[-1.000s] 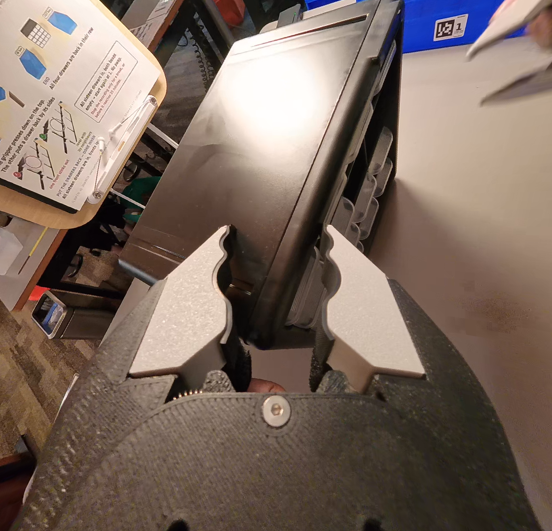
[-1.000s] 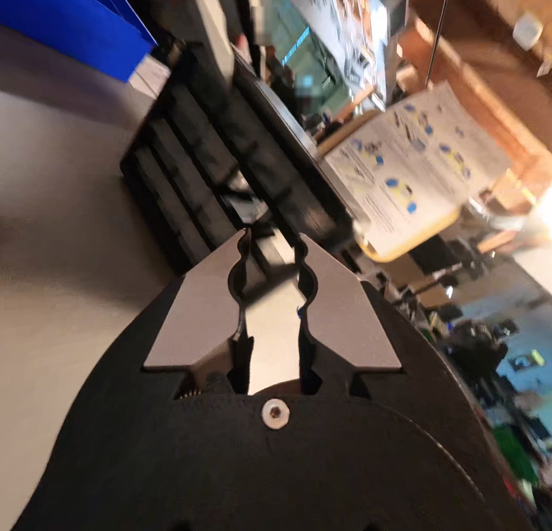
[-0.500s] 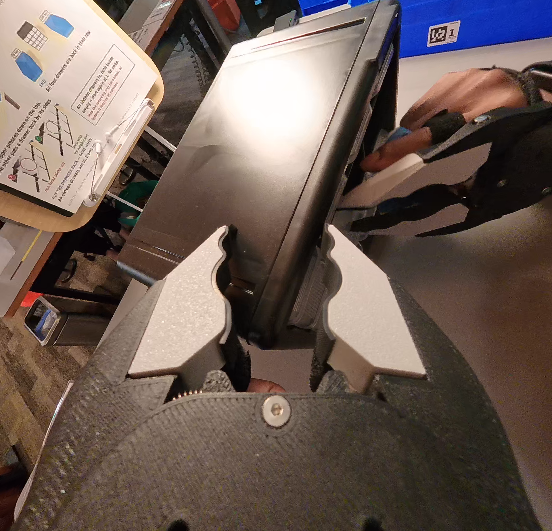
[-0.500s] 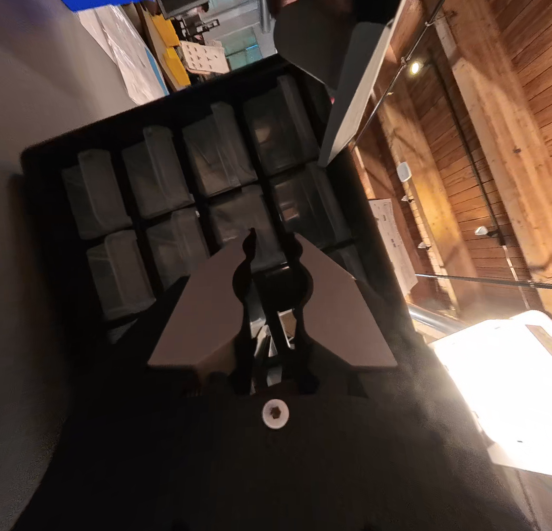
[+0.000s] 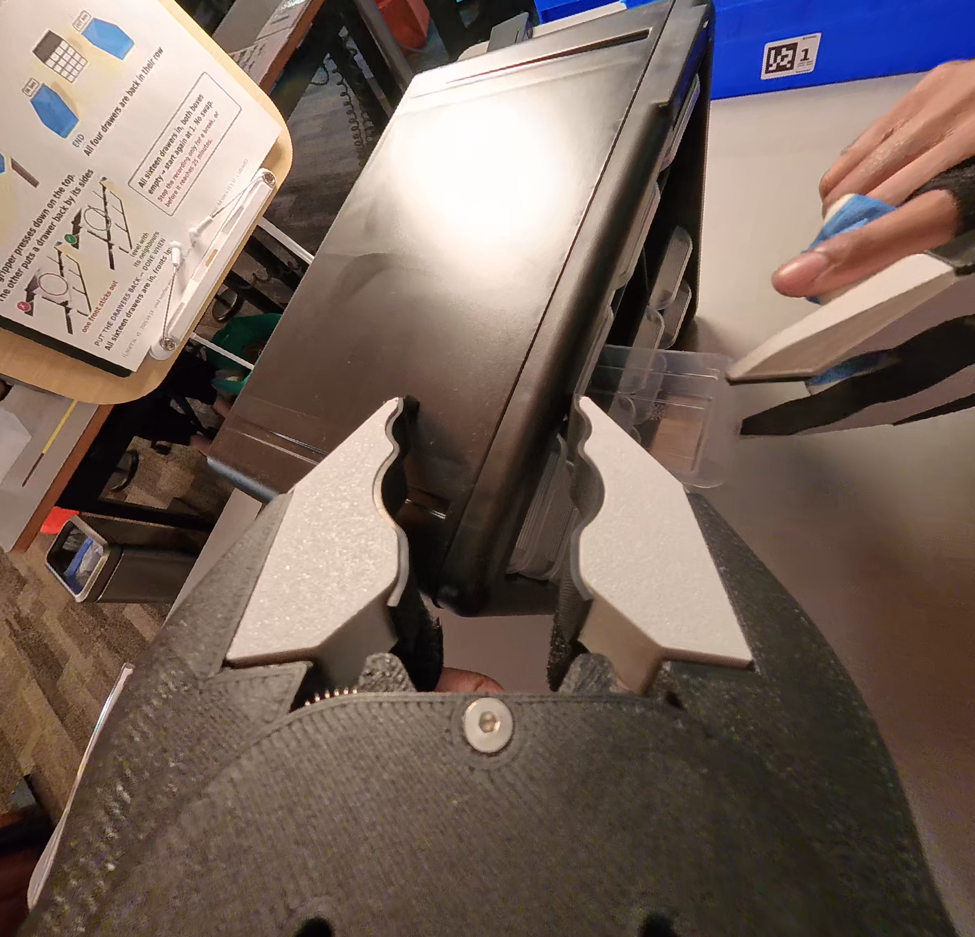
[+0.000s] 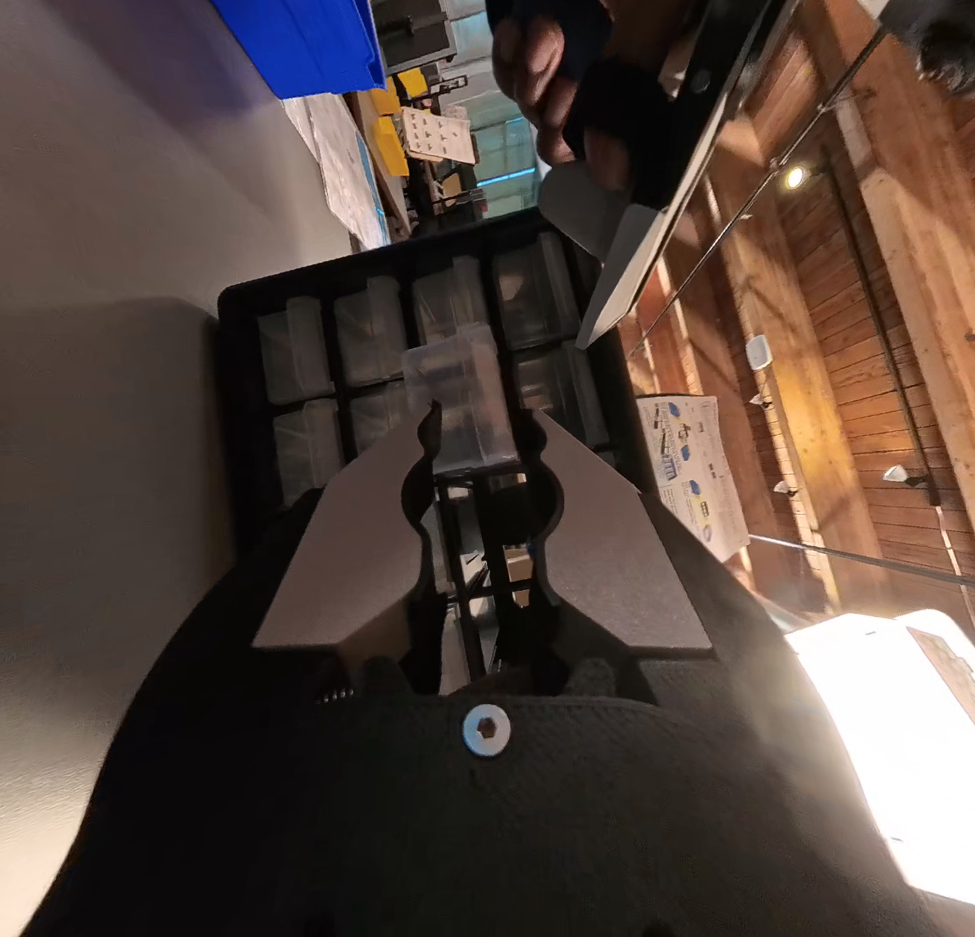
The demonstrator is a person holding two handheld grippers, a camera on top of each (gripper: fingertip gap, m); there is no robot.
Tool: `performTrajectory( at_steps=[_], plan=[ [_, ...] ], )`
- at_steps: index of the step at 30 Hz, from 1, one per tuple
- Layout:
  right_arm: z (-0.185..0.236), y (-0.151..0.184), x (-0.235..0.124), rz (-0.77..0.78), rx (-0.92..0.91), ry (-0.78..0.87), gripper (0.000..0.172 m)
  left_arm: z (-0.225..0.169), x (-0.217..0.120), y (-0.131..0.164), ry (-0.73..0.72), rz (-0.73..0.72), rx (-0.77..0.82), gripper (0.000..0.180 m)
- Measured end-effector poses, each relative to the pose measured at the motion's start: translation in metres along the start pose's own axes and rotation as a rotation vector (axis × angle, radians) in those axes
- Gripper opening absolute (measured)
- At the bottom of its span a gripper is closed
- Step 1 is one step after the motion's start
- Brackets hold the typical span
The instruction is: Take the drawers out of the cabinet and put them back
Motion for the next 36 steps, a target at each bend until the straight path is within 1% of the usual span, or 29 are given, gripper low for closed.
performTrajectory(
  at_steps=[3, 6, 8, 10, 11, 16, 21, 22, 25, 27, 29, 31, 33, 34, 36],
  plan=[
    [-0.004, 0.003, 0.008, 0.016, 0.036, -0.066, 0.032, 0.0, 0.0, 0.0, -0.001, 0.001, 0.0, 0.061],
    [-0.003, 0.006, 0.014, 0.034, 0.028, -0.127, 0.032, 0.0, 0.0, 0.0, 0.001, 0.0, 0.0, 0.061],
    [-0.002, 0.009, 0.018, 0.059, 0.013, -0.144, 0.029, 0.0, 0.0, 0.0, 0.002, -0.001, 0.001, 0.061],
    [-0.003, 0.007, 0.018, 0.048, 0.019, -0.136, 0.022, 0.0, 0.0, 0.0, 0.003, -0.001, 0.002, 0.061],
    [-0.004, 0.006, 0.017, 0.042, 0.028, -0.141, 0.022, 0.0, 0.0, 0.0, 0.003, -0.001, 0.002, 0.061],
    [-0.007, -0.005, 0.003, -0.006, 0.005, -0.123, 0.019, 0.0, 0.0, 0.0, 0.004, -0.001, 0.003, 0.061],
    [-0.014, -0.016, -0.023, -0.075, 0.007, -0.136, 0.019, 0.0, 0.0, 0.0, 0.003, 0.0, 0.002, 0.061],
    [-0.015, -0.018, -0.028, -0.093, 0.007, -0.139, 0.013, 0.0, 0.0, 0.0, 0.003, 0.0, 0.002, 0.061],
    [-0.023, -0.023, -0.038, -0.118, 0.008, -0.154, 0.013, 0.0, 0.0, 0.0, 0.0, 0.002, 0.001, 0.061],
    [-0.032, -0.028, -0.042, -0.135, 0.015, -0.151, 0.02, 0.0, 0.0, 0.0, -0.002, 0.002, 0.001, 0.061],
    [-0.044, -0.032, -0.046, -0.152, 0.035, -0.137, 0.011, 0.0, 0.0, 0.0, -0.003, 0.002, 0.001, 0.061],
    [-0.057, -0.034, -0.048, -0.158, 0.053, -0.111, 0.009, 0.0, 0.0, 0.0, -0.005, 0.003, 0.0, 0.061],
    [-0.066, -0.03, -0.048, -0.13, 0.035, -0.077, 0.002, 0.0, 0.0, 0.0, -0.005, 0.003, 0.001, 0.061],
    [-0.066, -0.029, -0.048, -0.131, 0.03, -0.094, 0.001, 0.0, 0.0, 0.0, -0.005, 0.003, 0.001, 0.061],
    [-0.07, -0.025, -0.047, -0.119, 0.055, -0.077, 0.002, 0.0, 0.0, 0.0, -0.005, 0.002, 0.001, 0.061]
  ],
)
Point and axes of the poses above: each gripper's, where its closed fingertips meet, x out along the fingers, y out of its underside, z = x × y across the jaws, the point moved 5 cm from there along -x, back along the fingers, and after that the axes turned 13 degrees about -x, right-handed, at the moved point
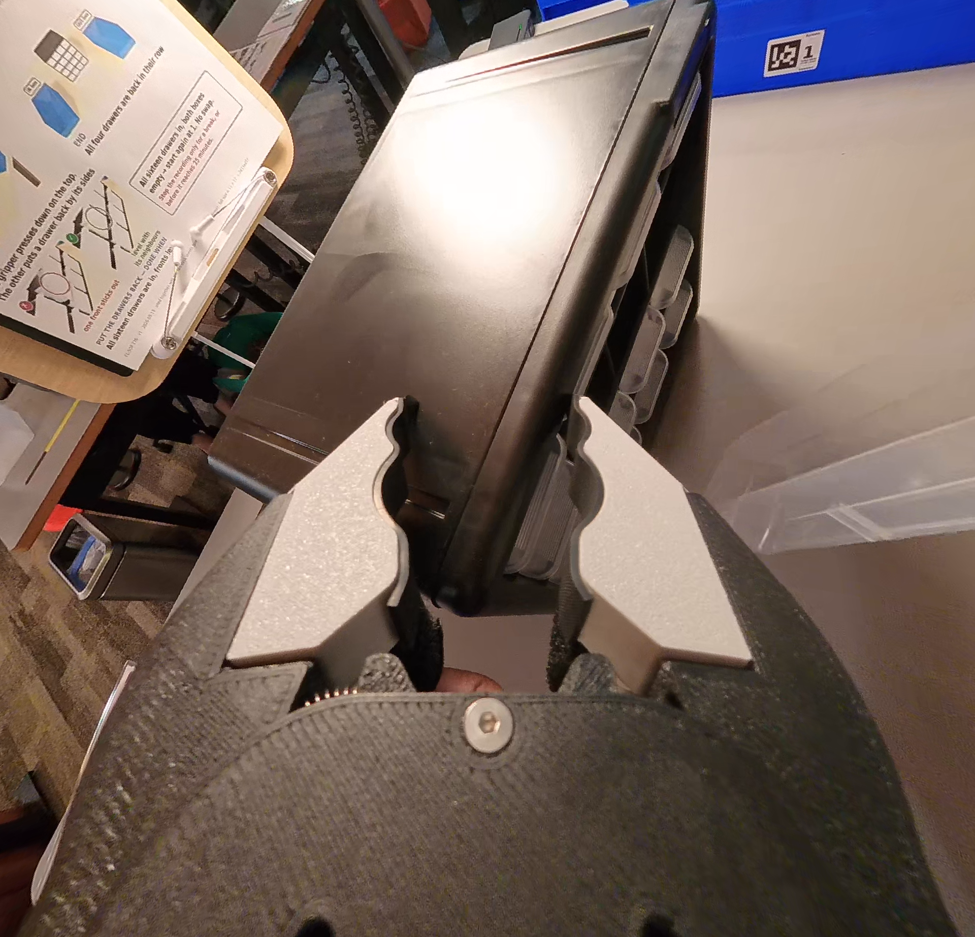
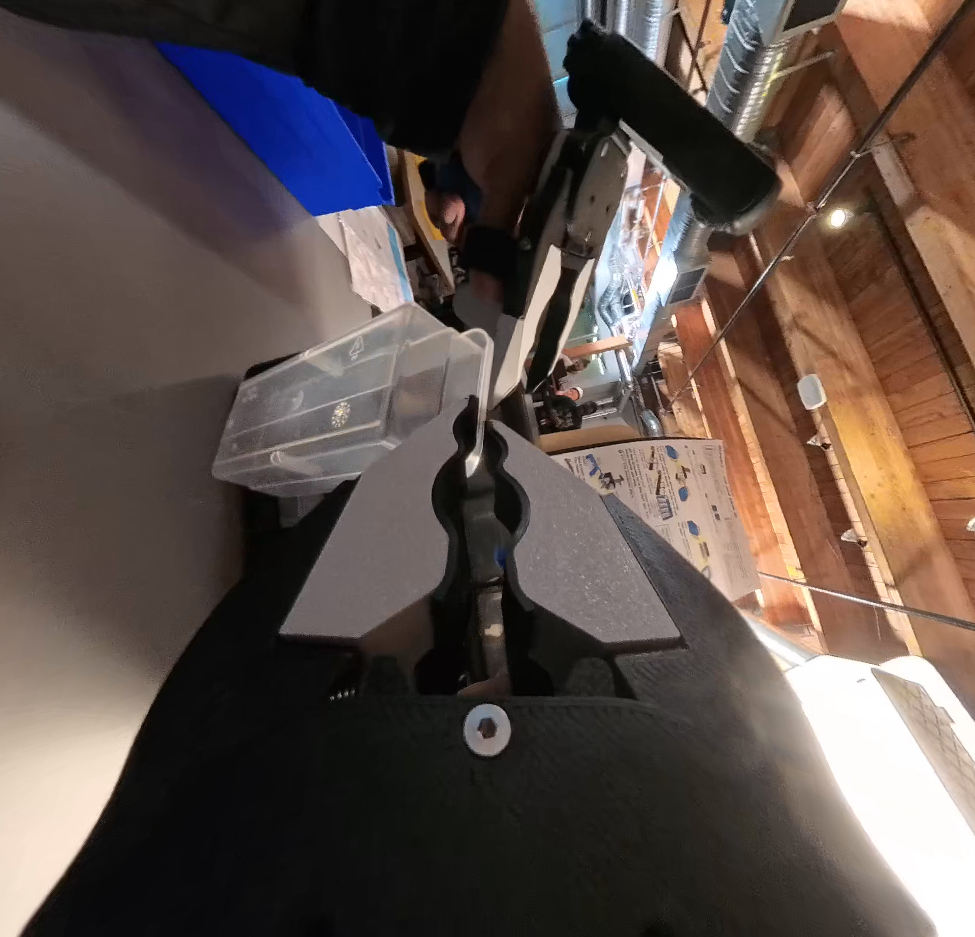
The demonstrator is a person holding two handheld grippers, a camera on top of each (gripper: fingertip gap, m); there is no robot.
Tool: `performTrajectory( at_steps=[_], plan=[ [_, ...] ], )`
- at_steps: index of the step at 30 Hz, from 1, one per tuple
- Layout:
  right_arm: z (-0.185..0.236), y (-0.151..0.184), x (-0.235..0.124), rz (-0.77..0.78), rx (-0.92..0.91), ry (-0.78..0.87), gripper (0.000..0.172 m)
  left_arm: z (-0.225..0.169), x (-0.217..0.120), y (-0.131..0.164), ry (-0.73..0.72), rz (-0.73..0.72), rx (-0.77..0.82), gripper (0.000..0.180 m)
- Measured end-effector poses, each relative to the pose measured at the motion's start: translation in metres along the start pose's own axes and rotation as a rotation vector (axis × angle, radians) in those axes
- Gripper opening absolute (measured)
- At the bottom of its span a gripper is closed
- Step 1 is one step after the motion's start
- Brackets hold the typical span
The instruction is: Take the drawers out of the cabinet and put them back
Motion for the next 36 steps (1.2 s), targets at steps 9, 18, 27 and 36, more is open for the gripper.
performTrajectory(
  at_steps=[9, 18, 27, 36],
  plan=[
    [-0.018, 0.056, -0.066, 0.211, 0.099, 0.009, 0.002, 0.0, 0.0, 0.0, 0.003, -0.002, 0.002, 0.06],
    [-0.075, 0.206, -0.25, 0.905, 0.027, 0.064, 0.001, 0.0, 0.0, 0.0, 0.004, -0.002, 0.003, 0.061],
    [0.041, 0.306, -0.302, 1.268, -0.054, -0.137, 0.002, 0.0, 0.0, 0.0, 0.002, -0.003, 0.002, 0.061],
    [0.082, 0.288, -0.261, 1.13, 0.348, -0.197, 0.023, 0.0, 0.0, 0.0, 0.006, -0.006, 0.003, 0.061]
  ],
)
Point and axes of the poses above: each gripper's, where its closed fingertips meet, x out along the fingers, y out of its underside, z = x × y across the jaws, the point moved 5 cm from there along -x, back along the fingers, and after that the axes turned 13 degrees about -x, right-handed, at the moved point
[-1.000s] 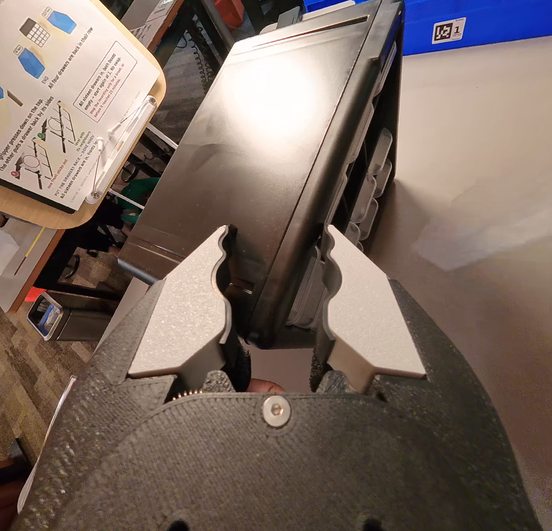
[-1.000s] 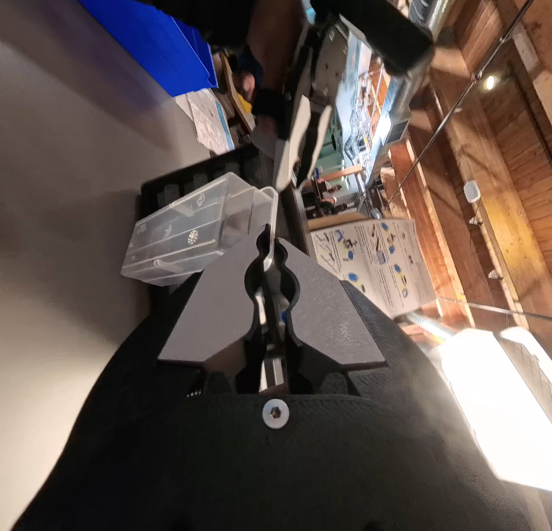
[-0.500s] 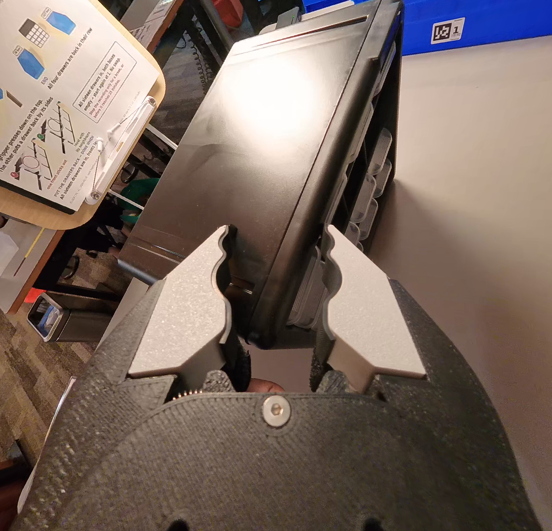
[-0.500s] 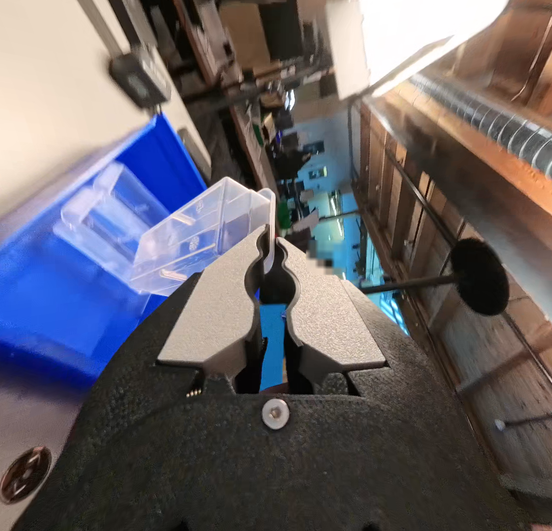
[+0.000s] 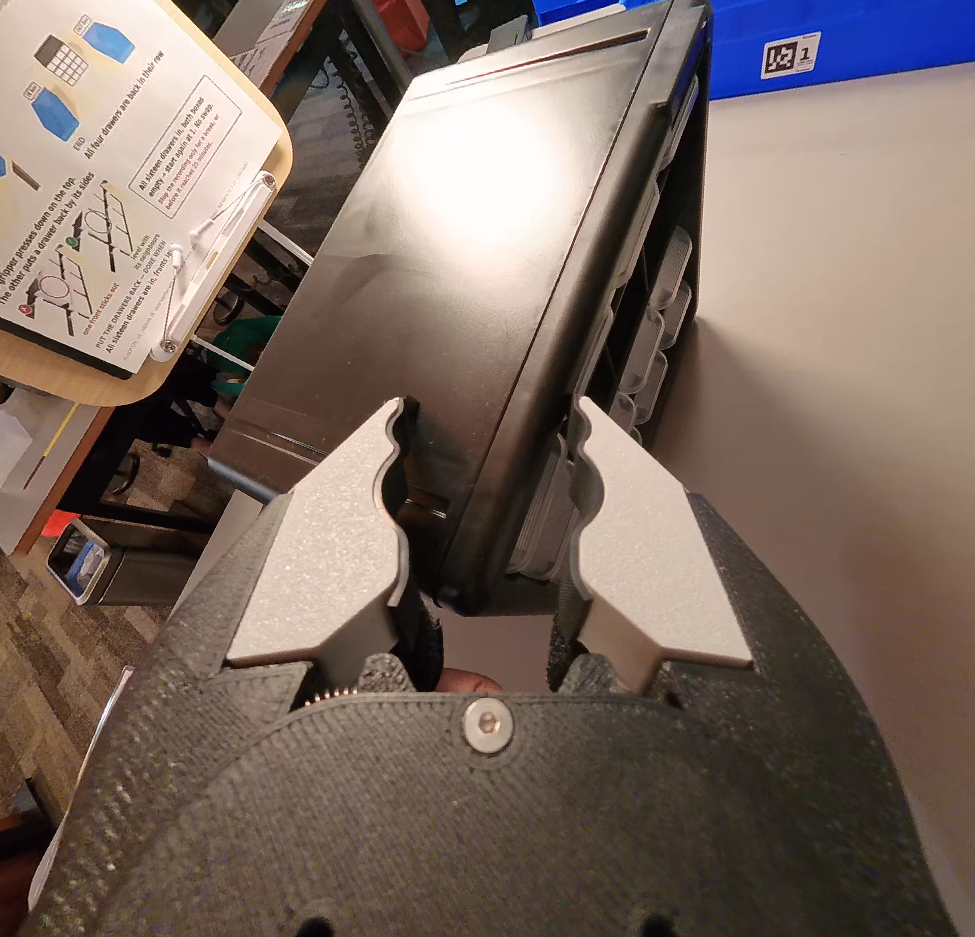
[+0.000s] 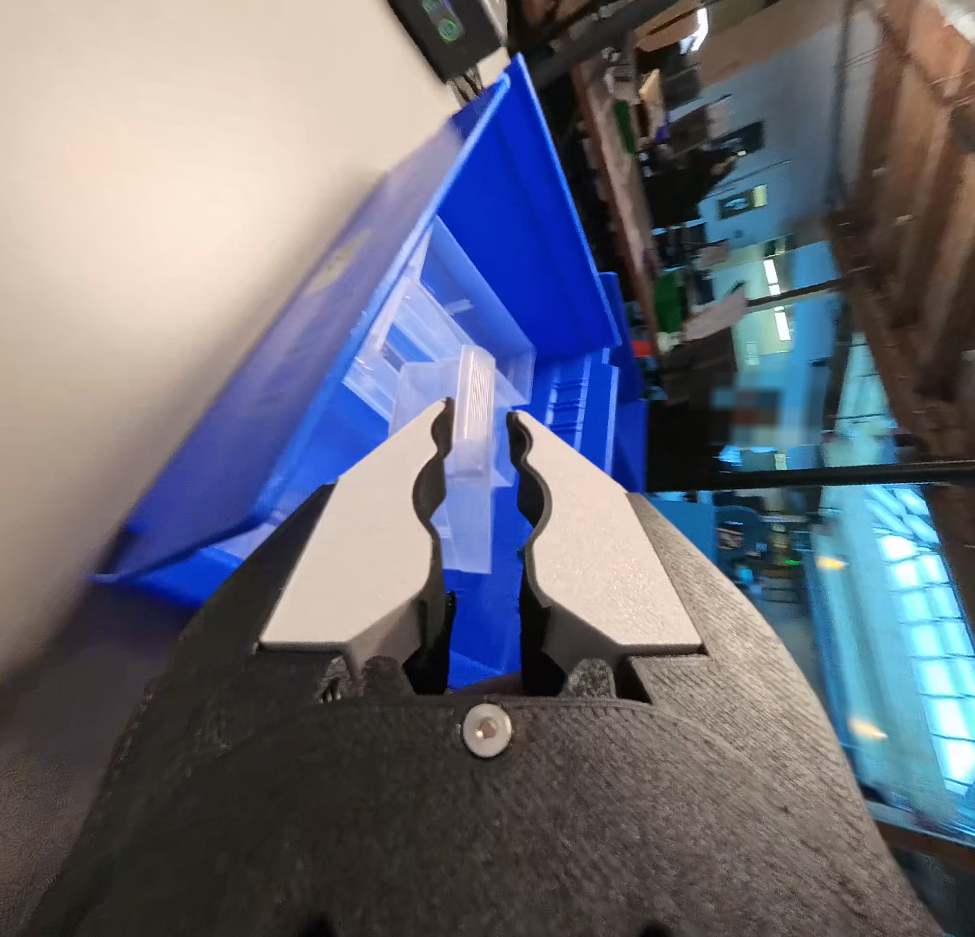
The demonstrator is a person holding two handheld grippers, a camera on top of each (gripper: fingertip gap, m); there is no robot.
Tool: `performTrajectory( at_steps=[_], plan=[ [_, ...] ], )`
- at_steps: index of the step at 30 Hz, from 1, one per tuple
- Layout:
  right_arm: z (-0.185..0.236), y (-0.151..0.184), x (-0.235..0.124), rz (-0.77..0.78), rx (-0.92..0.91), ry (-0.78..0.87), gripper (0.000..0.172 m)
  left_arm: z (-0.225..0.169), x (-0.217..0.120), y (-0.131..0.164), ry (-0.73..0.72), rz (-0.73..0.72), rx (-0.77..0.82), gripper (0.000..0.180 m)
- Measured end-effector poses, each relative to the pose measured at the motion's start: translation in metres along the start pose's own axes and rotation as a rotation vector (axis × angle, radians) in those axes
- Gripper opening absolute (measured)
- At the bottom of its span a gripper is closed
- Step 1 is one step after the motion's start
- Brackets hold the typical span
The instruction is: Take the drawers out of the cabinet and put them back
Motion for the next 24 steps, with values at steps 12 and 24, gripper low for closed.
performTrajectory(
  at_steps=[12, 24],
  plan=[
    [0.003, 0.023, -0.009, -0.065, 0.277, -0.301, 0.055, 0.0, 0.0, 0.0, -0.001, 0.0, -0.001, 0.061],
    [0.003, 0.015, 0.016, -0.149, 0.522, -0.521, 0.07, 0.0, 0.0, 0.0, -0.005, 0.0, -0.002, 0.061]
  ],
)
Point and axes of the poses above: each gripper's, where its closed fingertips meet, x out along the fingers, y out of its underside, z = x × y across the jaws, the point moved 5 cm from there along -x, back along the fingers, and after that the axes turned 13 degrees about -x, right-handed, at the moved point
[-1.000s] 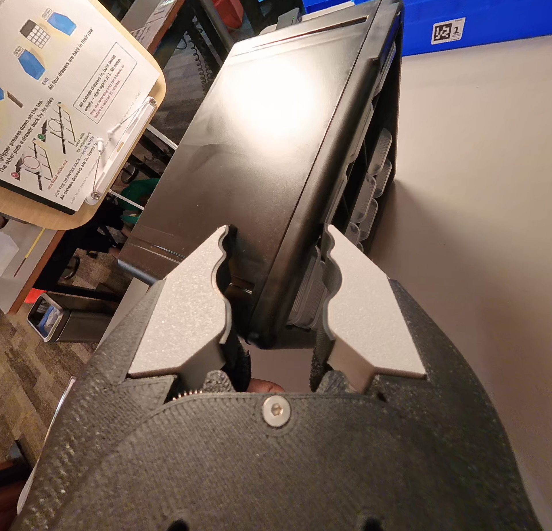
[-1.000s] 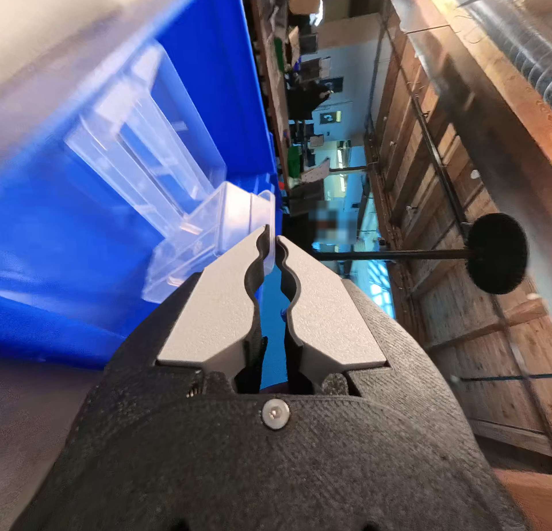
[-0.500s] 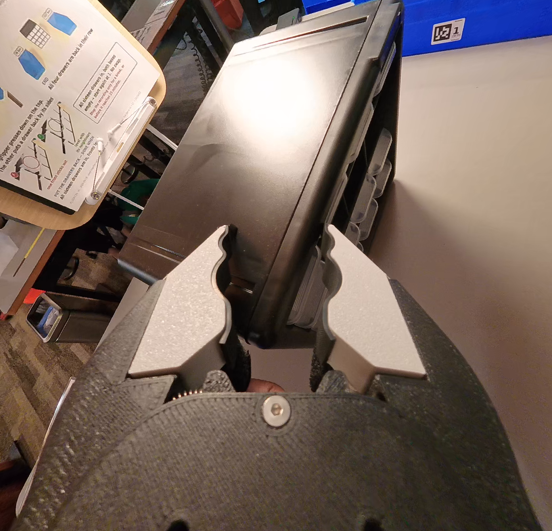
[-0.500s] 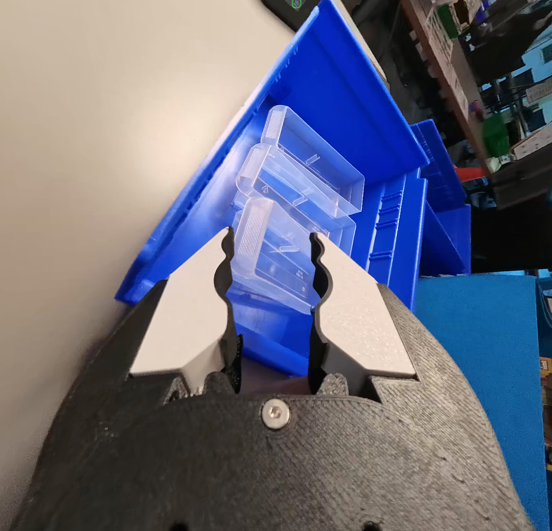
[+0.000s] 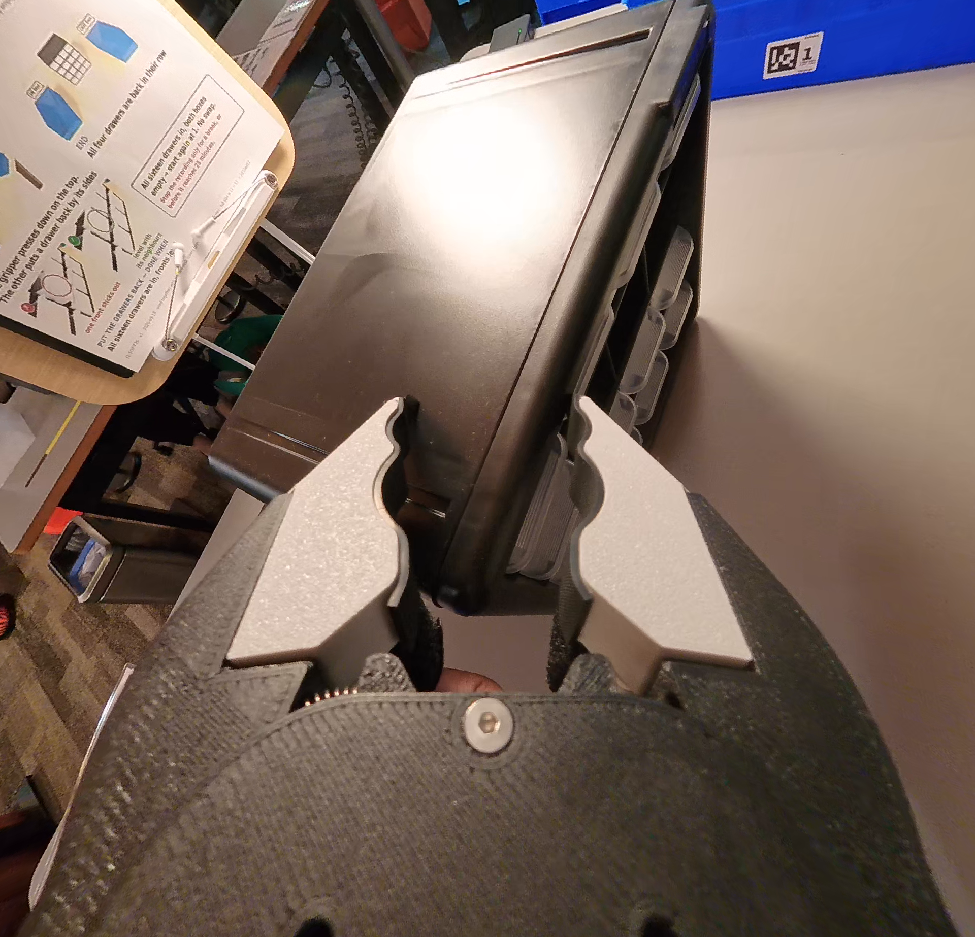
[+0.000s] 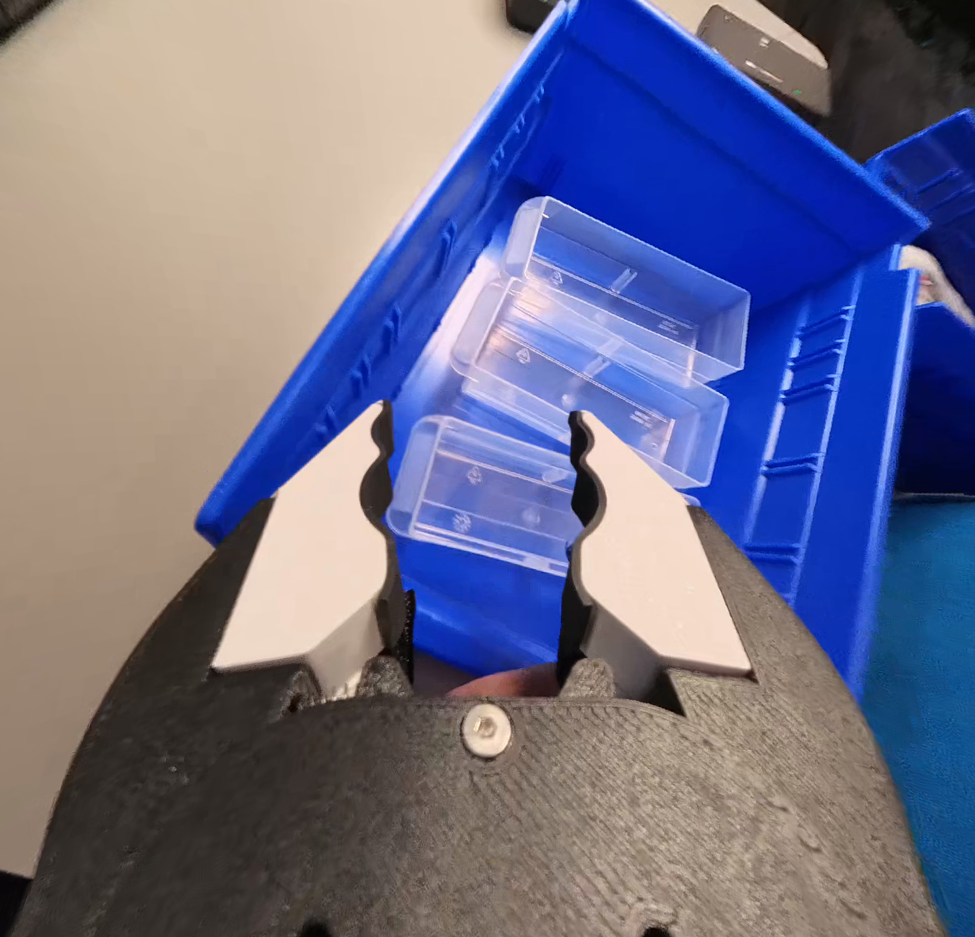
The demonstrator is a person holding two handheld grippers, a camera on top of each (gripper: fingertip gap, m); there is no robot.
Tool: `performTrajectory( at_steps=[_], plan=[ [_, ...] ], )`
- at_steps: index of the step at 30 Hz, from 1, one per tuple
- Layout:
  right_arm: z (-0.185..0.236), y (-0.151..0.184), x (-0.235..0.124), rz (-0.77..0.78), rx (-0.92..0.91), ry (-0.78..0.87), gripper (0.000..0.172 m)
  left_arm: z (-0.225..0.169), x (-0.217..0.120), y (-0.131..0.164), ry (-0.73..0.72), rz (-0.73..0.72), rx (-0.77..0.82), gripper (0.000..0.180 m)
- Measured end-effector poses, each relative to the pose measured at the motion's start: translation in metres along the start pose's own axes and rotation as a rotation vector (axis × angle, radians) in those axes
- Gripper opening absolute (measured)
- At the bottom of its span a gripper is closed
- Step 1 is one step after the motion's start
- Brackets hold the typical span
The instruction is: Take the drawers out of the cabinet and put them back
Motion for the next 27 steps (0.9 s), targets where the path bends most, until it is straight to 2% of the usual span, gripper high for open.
performTrajectory(
  at_steps=[3, 6, 9, 13, 16, 27],
  plan=[
    [-0.009, 0.002, -0.003, 0.024, 0.022, 0.029, 0.071, 0.0, 0.0, 0.0, -0.001, -0.001, 0.0, 0.06],
    [-0.025, 0.025, -0.018, 0.227, -0.072, 0.112, 0.07, 0.0, 0.0, 0.0, 0.003, -0.002, 0.001, 0.06],
    [-0.031, 0.055, -0.03, 0.463, -0.15, 0.079, 0.069, 0.001, 0.0, 0.0, 0.008, -0.002, 0.003, 0.061],
    [-0.031, 0.069, -0.017, 0.59, -0.222, 0.005, 0.069, 0.0, 0.0, 0.0, 0.007, -0.001, 0.002, 0.061],
    [-0.032, 0.065, 0.002, 0.591, -0.242, 0.0, 0.07, 0.0, 0.0, 0.0, 0.001, -0.001, 0.0, 0.061],
    [-0.041, 0.03, 0.046, 0.402, -0.192, 0.088, 0.068, 0.0, 0.0, 0.0, 0.003, -0.001, 0.001, 0.061]
  ],
)
Point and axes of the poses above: each gripper's, where its closed fingertips meet, x out along the fingers, y out of its underside, z = x × y across the jaws, the point moved 5 cm from there along -x, back along the fingers, and after that the axes turned 13 degrees about -x, right-handed, at the moved point
